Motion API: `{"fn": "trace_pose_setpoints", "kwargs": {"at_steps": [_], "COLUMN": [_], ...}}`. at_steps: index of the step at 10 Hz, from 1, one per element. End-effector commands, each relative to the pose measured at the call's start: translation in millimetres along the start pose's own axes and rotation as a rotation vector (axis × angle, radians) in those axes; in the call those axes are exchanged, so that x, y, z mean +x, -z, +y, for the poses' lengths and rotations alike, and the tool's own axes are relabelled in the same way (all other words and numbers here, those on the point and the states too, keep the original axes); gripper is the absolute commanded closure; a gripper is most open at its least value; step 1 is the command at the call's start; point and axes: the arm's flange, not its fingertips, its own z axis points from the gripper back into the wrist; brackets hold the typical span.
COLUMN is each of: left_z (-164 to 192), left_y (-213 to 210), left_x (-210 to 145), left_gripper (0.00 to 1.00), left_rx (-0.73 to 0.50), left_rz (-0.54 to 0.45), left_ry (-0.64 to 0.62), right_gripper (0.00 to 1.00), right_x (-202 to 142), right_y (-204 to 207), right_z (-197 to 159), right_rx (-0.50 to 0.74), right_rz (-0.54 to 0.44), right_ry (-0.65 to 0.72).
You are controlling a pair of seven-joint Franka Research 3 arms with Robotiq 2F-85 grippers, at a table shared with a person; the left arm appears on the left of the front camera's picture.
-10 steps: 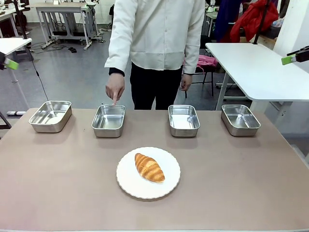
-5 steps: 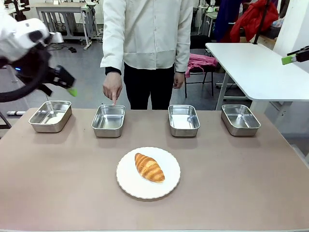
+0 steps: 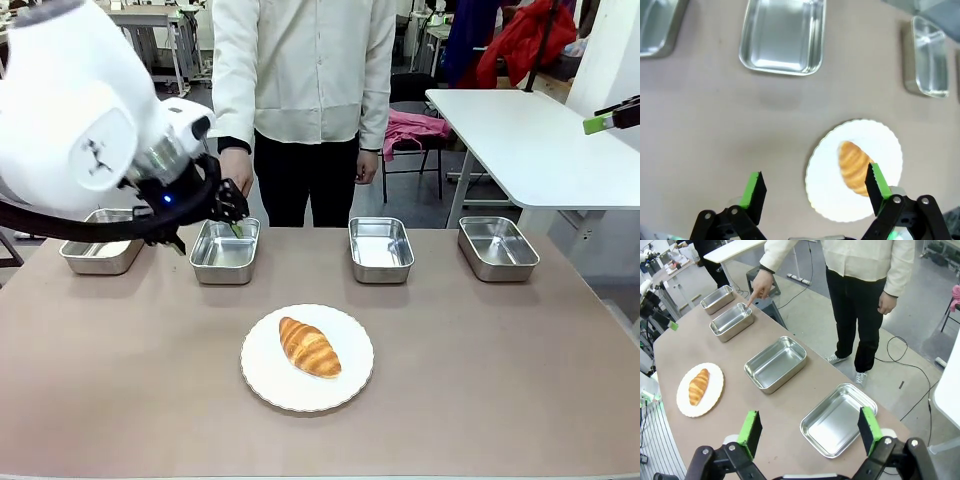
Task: Place the bread in the container.
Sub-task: Place the Butter Roll into the Airtight Container indicated by the human.
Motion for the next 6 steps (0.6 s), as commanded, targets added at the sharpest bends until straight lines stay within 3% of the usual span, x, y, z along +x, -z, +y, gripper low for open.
{"fn": "trace_pose_setpoints", "kwargs": {"at_steps": [1, 6], "left_z": [2.5, 0.0], "left_y": [6.0, 0.0], "left_x": [12.2, 0.0], "left_gripper": [0.0, 0.0], "left_rx": [0.013, 0.0], "left_rz": [0.033, 0.0], "left_ry": [0.009, 0.0], "right_gripper": [0.0, 0.0], "right_x": [0.5, 0.5], "right_y": [0.1, 0.1], "right_z": [1.0, 1.0], "right_rx": [0.001, 0.001], "right_rz": [-0.003, -0.003], "right_ry": [-0.001, -0.001]}}
